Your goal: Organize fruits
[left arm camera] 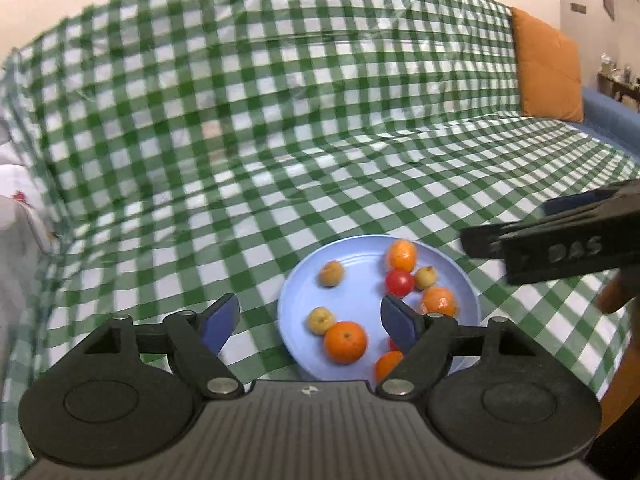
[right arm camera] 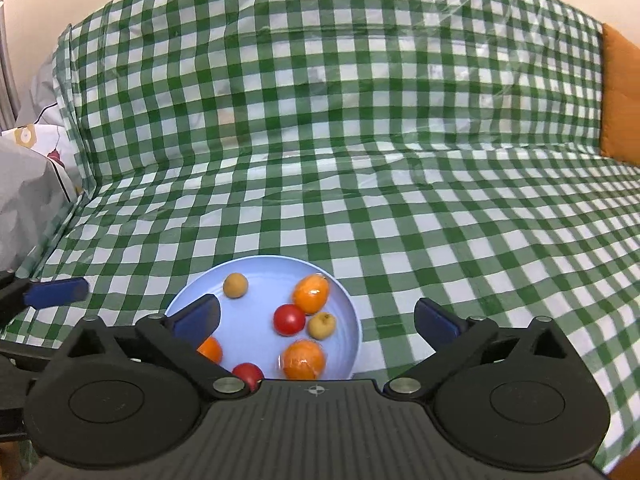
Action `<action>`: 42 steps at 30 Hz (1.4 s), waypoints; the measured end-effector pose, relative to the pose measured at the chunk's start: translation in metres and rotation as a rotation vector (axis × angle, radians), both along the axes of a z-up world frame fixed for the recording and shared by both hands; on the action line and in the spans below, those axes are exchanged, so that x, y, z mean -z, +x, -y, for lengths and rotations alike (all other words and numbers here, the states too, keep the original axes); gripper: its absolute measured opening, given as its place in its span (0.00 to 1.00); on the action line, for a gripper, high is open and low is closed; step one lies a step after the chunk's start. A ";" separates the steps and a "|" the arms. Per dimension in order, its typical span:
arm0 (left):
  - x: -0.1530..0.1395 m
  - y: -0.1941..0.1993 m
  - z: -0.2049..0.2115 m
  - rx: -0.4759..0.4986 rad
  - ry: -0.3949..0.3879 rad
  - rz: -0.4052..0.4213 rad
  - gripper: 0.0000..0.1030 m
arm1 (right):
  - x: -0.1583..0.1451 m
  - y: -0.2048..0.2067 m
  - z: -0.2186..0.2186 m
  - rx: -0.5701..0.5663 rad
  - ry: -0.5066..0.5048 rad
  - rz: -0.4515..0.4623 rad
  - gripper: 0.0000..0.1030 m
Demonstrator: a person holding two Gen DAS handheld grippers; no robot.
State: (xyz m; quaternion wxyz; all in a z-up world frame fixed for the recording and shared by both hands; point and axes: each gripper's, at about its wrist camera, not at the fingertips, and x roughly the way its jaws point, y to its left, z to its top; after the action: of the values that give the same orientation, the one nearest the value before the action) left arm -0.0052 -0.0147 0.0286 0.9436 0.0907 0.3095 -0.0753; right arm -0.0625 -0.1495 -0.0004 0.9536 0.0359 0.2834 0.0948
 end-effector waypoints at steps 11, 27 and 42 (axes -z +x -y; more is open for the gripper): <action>-0.010 -0.039 -0.010 -0.086 -0.089 -0.072 0.90 | -0.002 -0.051 0.026 0.077 0.028 -0.029 0.99; 0.008 -0.011 -0.011 -0.148 -0.123 -0.185 0.99 | 0.017 -0.038 0.009 0.067 -0.077 -0.072 0.99; 0.017 -0.003 -0.011 -0.169 -0.130 -0.252 1.00 | 0.024 -0.031 0.007 0.042 -0.078 -0.103 0.99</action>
State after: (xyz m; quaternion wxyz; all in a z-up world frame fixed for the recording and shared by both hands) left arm -0.0078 -0.0040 0.0121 0.9041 -0.0068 0.4264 -0.0261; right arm -0.0937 -0.1569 -0.0245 0.9403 0.0095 0.3346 0.0616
